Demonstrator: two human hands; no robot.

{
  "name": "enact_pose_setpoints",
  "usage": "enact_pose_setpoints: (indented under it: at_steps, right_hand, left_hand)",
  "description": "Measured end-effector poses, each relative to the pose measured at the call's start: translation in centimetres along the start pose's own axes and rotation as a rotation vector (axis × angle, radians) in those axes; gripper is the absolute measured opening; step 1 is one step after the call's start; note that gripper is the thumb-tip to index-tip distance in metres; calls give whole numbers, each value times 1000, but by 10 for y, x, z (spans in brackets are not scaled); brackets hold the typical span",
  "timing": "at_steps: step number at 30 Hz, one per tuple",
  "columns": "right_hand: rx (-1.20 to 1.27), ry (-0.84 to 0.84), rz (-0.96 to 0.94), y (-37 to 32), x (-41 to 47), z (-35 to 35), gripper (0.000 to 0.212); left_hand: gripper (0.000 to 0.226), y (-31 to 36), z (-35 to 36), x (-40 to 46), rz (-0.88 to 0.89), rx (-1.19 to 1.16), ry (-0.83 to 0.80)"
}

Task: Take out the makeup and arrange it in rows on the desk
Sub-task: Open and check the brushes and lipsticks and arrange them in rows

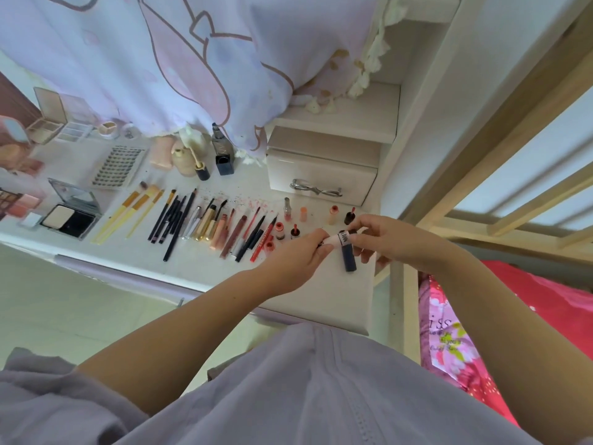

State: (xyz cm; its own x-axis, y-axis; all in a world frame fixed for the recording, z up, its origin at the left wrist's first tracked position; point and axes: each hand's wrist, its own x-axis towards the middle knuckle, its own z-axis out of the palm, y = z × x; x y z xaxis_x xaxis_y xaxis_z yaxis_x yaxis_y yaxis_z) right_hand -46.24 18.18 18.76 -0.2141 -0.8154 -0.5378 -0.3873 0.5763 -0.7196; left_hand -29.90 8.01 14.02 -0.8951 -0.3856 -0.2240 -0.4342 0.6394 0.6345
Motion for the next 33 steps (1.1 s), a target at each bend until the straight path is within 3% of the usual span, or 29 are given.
enact_pose_setpoints:
  at_steps: [4,8,12,17,21,25,27,33]
  right_hand:
    - [26,-1,92,-1,2,1,51]
    - [47,-6,15,0,1,-2,20]
    - [81,24,63,-2,3,0,42]
    - [55,-12,-8,-1,2,-2,17]
    - [62,-41,38,0,2,-2,31]
    - [-1,-64,-18,4,2,-4,15]
    - [17,-86,-16,4,2,-5,19]
    - [-332,-154,-47,7,6,-4,17]
  left_hand:
    - [23,-1,-1,0,11,43,10]
    - [29,-2,-4,1,10,59,24]
    - [28,-1,-4,0,30,98,27]
    - [27,-2,-2,0,27,103,23]
    - [28,-3,0,-1,36,108,21]
    - [30,-5,2,0,28,96,1]
    - [31,-5,2,0,20,89,-2]
    - [27,-6,0,-2,7,73,-197]
